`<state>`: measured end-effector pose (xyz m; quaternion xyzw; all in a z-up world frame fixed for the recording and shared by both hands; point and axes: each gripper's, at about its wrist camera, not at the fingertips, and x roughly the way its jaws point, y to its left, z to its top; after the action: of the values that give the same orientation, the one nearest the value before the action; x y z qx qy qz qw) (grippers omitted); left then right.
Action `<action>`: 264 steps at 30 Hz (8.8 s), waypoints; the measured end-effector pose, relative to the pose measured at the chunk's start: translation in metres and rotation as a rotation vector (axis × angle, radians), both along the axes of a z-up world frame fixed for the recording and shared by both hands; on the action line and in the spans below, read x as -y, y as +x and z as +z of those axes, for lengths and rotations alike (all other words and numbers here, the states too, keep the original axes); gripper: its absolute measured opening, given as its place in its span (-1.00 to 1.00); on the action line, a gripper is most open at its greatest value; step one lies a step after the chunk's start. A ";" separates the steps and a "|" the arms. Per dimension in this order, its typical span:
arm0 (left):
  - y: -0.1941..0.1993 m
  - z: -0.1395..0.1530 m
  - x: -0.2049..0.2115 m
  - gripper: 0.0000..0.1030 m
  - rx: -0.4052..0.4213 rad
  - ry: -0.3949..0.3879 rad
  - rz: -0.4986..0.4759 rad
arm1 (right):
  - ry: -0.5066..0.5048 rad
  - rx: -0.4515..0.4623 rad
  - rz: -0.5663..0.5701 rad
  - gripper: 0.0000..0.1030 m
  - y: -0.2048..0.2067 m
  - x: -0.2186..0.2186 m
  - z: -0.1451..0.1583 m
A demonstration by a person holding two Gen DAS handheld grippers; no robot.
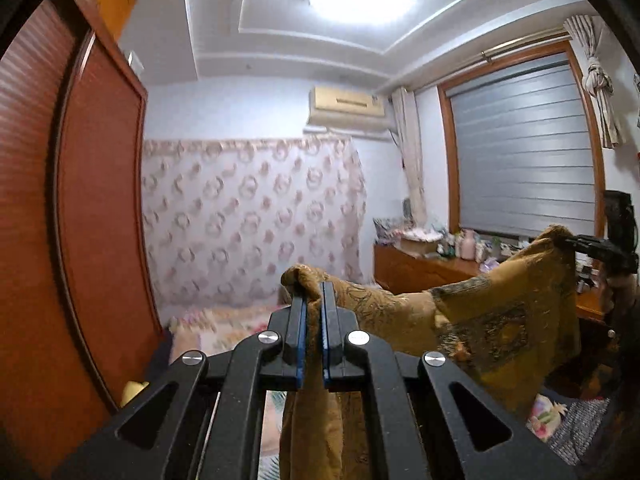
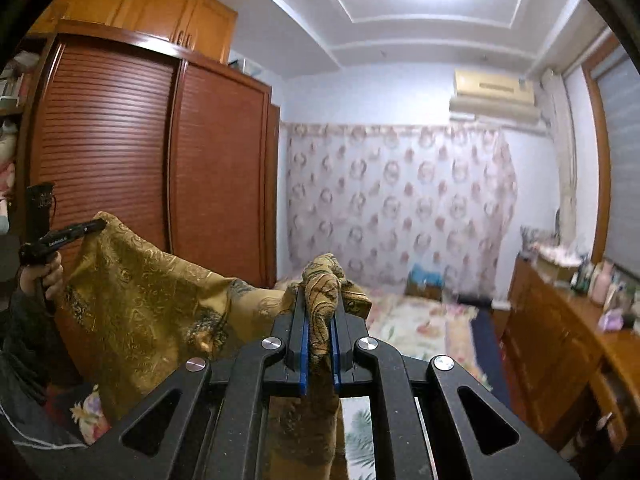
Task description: Fold small clothes
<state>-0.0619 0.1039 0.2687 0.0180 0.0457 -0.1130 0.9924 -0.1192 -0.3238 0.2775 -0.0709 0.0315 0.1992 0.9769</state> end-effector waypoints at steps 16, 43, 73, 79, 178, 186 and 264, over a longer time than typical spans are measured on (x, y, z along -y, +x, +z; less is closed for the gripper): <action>0.075 -0.003 -0.024 -0.88 -0.029 0.007 0.099 | -0.084 -0.030 -0.190 -0.85 0.056 -0.037 0.001; 0.359 -0.268 -0.009 -0.88 -0.510 0.091 0.194 | -0.171 -0.480 -0.232 -0.85 0.404 -0.035 -0.187; 0.285 -0.346 -0.030 0.43 -0.704 0.052 0.185 | -0.092 -0.693 -0.230 0.26 0.318 -0.001 -0.246; 0.276 -0.346 -0.033 0.43 -0.702 0.031 0.195 | -0.081 -0.734 -0.210 0.20 0.313 0.006 -0.256; 0.059 -0.339 -0.007 0.47 -0.616 -0.053 0.215 | -0.123 -0.543 -0.129 0.22 0.215 -0.019 -0.277; 0.059 -0.347 -0.005 0.47 -0.632 -0.034 0.240 | -0.163 -0.575 -0.117 0.22 0.232 -0.031 -0.295; 0.131 -0.239 0.151 -0.89 -0.388 -0.054 -0.219 | -0.219 -0.590 -0.100 0.36 0.231 -0.030 -0.308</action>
<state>0.0689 -0.0470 0.0299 -0.0258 0.2304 -0.2225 0.9470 0.1123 -0.2936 -0.0308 -0.1134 0.3382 0.1582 0.9207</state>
